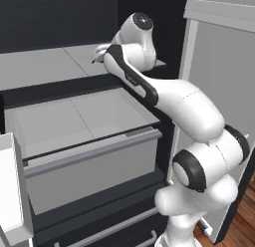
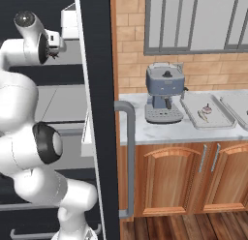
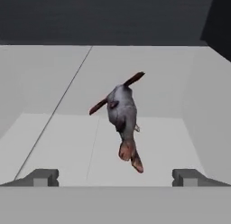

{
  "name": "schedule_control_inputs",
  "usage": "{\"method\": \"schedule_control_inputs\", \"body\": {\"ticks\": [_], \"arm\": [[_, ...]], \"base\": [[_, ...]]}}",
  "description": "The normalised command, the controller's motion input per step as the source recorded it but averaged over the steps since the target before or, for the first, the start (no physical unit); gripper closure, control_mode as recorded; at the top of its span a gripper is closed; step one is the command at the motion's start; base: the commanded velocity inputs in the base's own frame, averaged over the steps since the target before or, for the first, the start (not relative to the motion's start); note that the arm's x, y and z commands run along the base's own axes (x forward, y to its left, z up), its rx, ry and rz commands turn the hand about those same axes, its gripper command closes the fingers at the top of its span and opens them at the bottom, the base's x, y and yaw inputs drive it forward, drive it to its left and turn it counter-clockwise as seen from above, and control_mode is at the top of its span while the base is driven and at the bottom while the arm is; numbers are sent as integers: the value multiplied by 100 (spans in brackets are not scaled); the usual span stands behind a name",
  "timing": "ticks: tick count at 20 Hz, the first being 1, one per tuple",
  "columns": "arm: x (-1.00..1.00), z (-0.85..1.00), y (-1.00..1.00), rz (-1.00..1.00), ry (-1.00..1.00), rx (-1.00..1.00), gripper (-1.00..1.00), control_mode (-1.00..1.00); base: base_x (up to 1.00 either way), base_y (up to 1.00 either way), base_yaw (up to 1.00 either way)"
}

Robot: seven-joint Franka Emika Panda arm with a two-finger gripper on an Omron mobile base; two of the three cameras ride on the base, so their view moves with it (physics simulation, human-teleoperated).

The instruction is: Place one garlic and one fish in each tupperware on the nearby counter, to pack two identical lunches.

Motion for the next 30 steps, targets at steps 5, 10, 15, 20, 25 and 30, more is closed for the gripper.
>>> {"method": "schedule_control_inputs", "body": {"ticks": [5, 10, 15, 20, 25, 30], "arm": [[70, 0, 8, -2, 0, 0, -100, -100], [67, -29, 0, -1, 0, -2, -100, -100], [64, -17, 13, 0, 0, -1, -100, -100], [20, -25, 38, 0, 1, -1, 100, -100], [-83, -33, 0, -5, 0, 0, 100, -100], [-54, -2, 0, -1, -1, 0, 100, -100]], "base": [[0, 0, 0], [0, 0, 0], [0, 0, 0], [0, 0, 0], [0, 0, 0], [0, 0, 0]]}}
